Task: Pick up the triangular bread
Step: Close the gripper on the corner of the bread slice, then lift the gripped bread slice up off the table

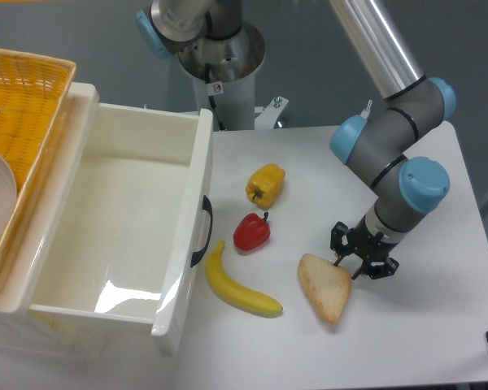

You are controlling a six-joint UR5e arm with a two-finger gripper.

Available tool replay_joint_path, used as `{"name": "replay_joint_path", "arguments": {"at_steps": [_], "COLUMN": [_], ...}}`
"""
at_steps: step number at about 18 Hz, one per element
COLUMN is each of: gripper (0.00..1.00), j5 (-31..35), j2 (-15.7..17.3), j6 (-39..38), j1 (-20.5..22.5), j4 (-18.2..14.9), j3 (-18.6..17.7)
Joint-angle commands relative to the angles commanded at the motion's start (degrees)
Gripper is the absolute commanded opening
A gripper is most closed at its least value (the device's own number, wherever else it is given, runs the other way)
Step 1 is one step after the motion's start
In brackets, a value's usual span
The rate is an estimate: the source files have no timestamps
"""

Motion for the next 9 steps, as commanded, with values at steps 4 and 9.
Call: {"name": "replay_joint_path", "arguments": {"at_steps": [4,9], "gripper": [0.11,0.0], "j5": [-0.1,-0.3], "j2": [0.4,0.8], "j6": [0.0,0.0], "j1": [-0.8,-0.7], "j4": [0.0,-0.1], "j3": [-0.1,0.0]}}
